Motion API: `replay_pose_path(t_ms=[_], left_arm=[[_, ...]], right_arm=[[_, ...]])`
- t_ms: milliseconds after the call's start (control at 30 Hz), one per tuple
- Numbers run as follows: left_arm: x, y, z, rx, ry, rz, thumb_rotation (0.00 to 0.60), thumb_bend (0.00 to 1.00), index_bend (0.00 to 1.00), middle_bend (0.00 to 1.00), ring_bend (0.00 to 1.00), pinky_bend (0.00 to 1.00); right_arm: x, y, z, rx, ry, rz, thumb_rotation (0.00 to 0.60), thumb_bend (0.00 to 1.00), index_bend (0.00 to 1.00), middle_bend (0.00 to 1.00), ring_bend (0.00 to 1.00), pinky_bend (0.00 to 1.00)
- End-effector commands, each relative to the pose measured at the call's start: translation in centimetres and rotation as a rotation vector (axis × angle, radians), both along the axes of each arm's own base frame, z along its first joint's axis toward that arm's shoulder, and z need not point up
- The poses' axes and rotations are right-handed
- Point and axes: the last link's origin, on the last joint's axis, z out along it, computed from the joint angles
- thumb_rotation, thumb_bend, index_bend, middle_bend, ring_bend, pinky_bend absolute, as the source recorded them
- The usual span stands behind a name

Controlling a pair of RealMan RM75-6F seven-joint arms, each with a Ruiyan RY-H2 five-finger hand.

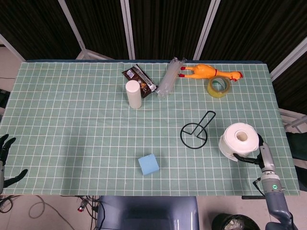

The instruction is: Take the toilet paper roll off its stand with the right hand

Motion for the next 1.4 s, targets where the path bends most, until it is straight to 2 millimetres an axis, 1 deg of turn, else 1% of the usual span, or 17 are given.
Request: replay_pose_path(t_ms=[33,200,333,400,433,500,533,700,767,933,1000,1033,1100,1200,1267,1400], left_arm=[[0.0,0.0,0.0,0.001,0.0,0.0,0.6,0.05,0.15,0.04,0.0,0.0],[0.0,0.0,-0.1,-0.003,0.002,0.002,0.6,0.05,0.15,0.04,0.0,0.0],[0.1,0.0,-0.2,-0.007,0.004,0.0,0.6,0.05,0.15,0.04,0.0,0.0],[0.0,0.0,-0.2,-0.006,0.003,0.001,0.6,0.05,0.15,0.04,0.0,0.0],[0.0,0.0,-0.1,-0.005,0.002,0.002,0.6,0.05,0.15,0.04,0.0,0.0],[0.0,0.0,-0.1,-0.005,0.001,0.003,0.6,0.05,0.15,0.04,0.0,0.0],[0.0,0.0,-0.1,-0.005,0.001,0.003,0.6,0.05,0.15,0.04,0.0,0.0],[0.0,0.0,-0.1,-0.009,0.0,0.003,0.6,0.05,0.15,0.04,0.0,0.0],[0.0,0.0,-0.1,-0.012,0.0,0.003,0.6,0.05,0.15,0.04,0.0,0.0],[0.1,0.0,-0.3,-0.013,0.004,0.002,0.6,0.05,0.15,0.04,0.0,0.0],[0.1,0.0,-0.3,-0.012,0.006,0.002,0.6,0.05,0.15,0.04,0.0,0.0],[0.1,0.0,-0.3,-0.011,0.007,0.002,0.6,0.05,0.15,0.04,0.0,0.0],[0.1,-0.1,-0.3,-0.007,0.008,0.003,0.6,0.05,0.15,0.04,0.0,0.0],[0.1,-0.1,-0.2,-0.004,0.007,0.004,0.6,0.05,0.15,0.04,0.0,0.0],[0.1,-0.1,-0.2,-0.001,0.007,0.005,0.6,0.05,0.15,0.04,0.0,0.0],[0.0,0.0,-0.1,0.001,0.004,0.008,0.6,0.05,0.15,0.04,0.0,0.0]], right_arm=[[-0.4,0.2,-0.6,0.027,0.013,-0.006,0.6,0.0,0.3,0.29,0.03,0.0],[-0.6,0.5,-1.2,0.072,0.033,-0.008,0.6,0.0,0.25,0.24,0.0,0.0],[-0.6,0.6,-1.5,0.109,0.064,0.003,0.6,0.0,0.2,0.19,0.0,0.0],[-0.4,0.6,-1.5,0.128,0.071,0.011,0.6,0.0,0.15,0.13,0.0,0.0],[-0.3,0.6,-1.5,0.138,0.072,0.014,0.6,0.0,0.1,0.08,0.0,0.0],[-0.2,0.7,-1.4,0.159,0.08,0.02,0.6,0.0,0.02,0.02,0.0,0.0],[-0.2,0.7,-1.3,0.169,0.084,0.022,0.6,0.0,0.0,0.0,0.0,0.0],[-0.5,0.7,0.4,0.148,0.1,0.023,0.6,0.0,0.0,0.0,0.0,0.0],[-0.8,0.6,1.9,0.112,0.114,0.021,0.6,0.0,0.0,0.0,0.0,0.0],[-1.1,0.7,6.4,0.031,0.172,0.028,0.6,0.0,0.0,0.0,0.0,0.0],[-0.8,0.9,7.8,0.018,0.194,0.049,0.6,0.0,0.0,0.0,0.0,0.0],[-0.2,1.3,8.9,0.009,0.226,0.084,0.6,0.0,0.0,0.0,0.0,0.0],[0.7,2.5,9.9,0.018,0.274,0.136,0.6,0.0,0.0,0.0,0.0,0.0],[1.6,3.9,10.5,0.04,0.358,0.19,0.6,0.0,0.0,0.0,0.0,0.0],[2.3,5.0,10.5,0.039,0.439,0.235,0.6,0.0,0.0,0.0,0.0,0.0],[3.3,7.1,9.9,-0.075,0.665,0.339,0.6,0.0,0.0,0.0,0.0,0.0]])
